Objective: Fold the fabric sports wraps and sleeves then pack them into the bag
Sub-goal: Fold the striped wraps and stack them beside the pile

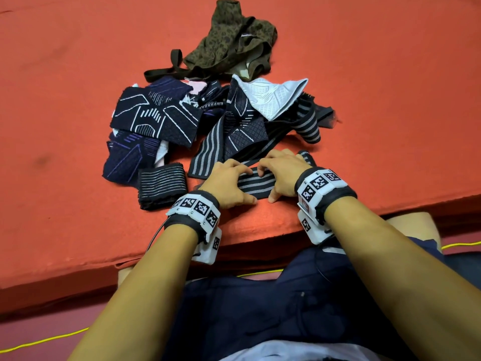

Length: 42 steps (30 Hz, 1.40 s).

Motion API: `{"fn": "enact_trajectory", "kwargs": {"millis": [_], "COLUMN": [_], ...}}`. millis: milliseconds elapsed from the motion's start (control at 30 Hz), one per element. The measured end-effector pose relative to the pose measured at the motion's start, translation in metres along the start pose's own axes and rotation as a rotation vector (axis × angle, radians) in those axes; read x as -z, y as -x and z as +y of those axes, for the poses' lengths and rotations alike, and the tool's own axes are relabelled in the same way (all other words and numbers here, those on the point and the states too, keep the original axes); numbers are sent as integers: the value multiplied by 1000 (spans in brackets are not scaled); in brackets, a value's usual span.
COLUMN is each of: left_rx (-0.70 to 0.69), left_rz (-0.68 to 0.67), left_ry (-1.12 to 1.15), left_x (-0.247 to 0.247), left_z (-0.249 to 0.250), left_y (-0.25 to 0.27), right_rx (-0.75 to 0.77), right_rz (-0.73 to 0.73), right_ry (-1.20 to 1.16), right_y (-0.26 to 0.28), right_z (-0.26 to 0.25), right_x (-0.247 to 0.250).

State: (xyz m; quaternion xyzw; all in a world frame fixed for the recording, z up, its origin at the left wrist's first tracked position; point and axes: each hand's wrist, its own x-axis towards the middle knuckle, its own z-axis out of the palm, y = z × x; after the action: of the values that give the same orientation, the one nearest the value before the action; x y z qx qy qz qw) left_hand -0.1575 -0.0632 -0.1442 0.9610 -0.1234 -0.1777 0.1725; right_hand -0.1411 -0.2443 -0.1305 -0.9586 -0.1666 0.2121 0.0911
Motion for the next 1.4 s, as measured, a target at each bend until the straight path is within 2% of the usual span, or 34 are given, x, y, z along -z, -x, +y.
{"fn": "enact_trajectory", "kwargs": {"millis": [133,367,533,667,800,933,1033,1167,1267,1400], "left_rx": [-17,-40,-33,-25,-22,-30,-24,-18,-11,-8], "left_rz": [40,69,53,41,43,49,42,44,47,21], "left_ry": [-12,-41,-75,-83,-71,-58,-48,-45,-53,9], "left_x": [-4,-7,-5,-4,-4,-4,-2,-2,-2,1], "left_z": [-1,-4,-2,-1,-2,-3,-3,-2,0,-2], "left_y": [0,1,-2,-3,-3,-2,-2,-2,-2,0], "right_rx": [-9,-44,-74,-213,-394,-481,-523,-542,-538,-326], "right_rz": [23,160,143,114,210,201,198,158,102,38], "right_ry": [-75,-251,-271,-228,-183,-98,-128,-237,-215,-178], "right_y": [1,1,-1,-5,-5,-1,-1,-3,-3,-9], "right_z": [5,18,21,17,18,22,22,16,5,-23], "right_x": [-1,-16,-15,-11,-10,-1,-1,-11,-6,-10]}}
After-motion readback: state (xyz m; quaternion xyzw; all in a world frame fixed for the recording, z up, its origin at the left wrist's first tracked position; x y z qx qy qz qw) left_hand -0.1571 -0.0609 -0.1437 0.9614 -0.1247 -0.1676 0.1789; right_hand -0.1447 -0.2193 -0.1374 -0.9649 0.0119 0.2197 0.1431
